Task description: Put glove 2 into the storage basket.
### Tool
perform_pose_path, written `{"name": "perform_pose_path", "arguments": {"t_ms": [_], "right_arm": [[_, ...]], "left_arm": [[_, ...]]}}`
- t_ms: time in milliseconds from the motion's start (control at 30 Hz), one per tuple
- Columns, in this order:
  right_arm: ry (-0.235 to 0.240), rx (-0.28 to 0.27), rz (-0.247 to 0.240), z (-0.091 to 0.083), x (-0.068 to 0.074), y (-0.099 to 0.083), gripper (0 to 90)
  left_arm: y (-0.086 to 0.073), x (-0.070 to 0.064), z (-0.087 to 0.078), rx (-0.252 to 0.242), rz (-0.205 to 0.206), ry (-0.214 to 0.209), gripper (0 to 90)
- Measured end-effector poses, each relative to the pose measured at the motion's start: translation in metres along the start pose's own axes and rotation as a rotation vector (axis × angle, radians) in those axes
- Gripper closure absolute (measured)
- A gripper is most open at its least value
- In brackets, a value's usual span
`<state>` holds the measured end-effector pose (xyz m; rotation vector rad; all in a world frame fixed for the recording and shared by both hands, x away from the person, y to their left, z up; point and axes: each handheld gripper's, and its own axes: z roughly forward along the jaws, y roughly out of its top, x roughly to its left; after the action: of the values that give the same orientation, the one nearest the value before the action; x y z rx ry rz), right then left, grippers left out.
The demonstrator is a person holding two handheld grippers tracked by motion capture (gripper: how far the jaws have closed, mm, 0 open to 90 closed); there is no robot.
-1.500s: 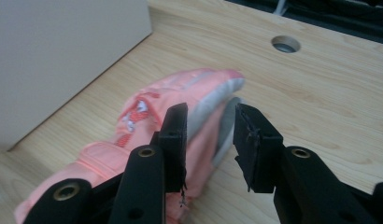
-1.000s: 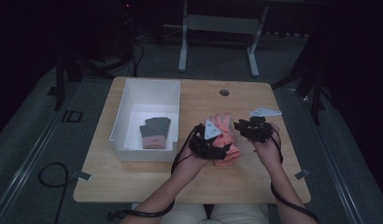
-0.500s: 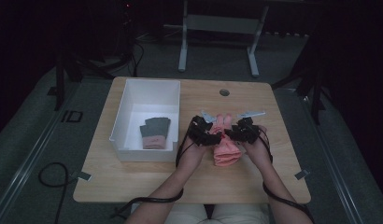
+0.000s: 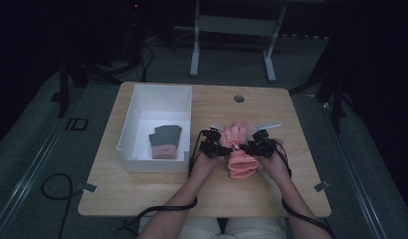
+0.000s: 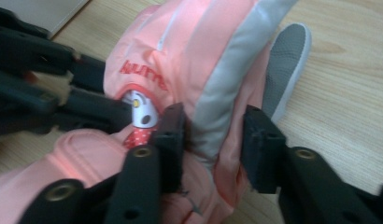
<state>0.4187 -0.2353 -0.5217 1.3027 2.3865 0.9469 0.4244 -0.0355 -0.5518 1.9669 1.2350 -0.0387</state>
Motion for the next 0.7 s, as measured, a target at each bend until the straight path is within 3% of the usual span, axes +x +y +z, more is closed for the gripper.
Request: {"name": "perform_pose_path", "arguments": {"t_ms": [100, 200, 467, 700], "right_arm": [[-0.003, -0.007, 0.011, -0.002, 0.0, 0.001, 70.2], [0.001, -0.023, 0.034, -0.004, 0.001, 0.0, 72.3], [0.022, -0.069, 0.066, -0.018, -0.005, -0.002, 73.4], [0.013, -0.152, 0.072, -0.051, -0.005, 0.007, 73.7]], "left_arm": [[0.004, -0.006, -0.001, 0.007, 0.033, 0.012, 73.1], [0.006, -0.01, -0.004, 0.003, 0.053, 0.018, 79.6], [0.013, -0.026, -0.014, -0.012, 0.095, 0.007, 81.5], [0.031, -0.044, -0.035, -0.042, 0.153, 0.003, 81.7]]}}
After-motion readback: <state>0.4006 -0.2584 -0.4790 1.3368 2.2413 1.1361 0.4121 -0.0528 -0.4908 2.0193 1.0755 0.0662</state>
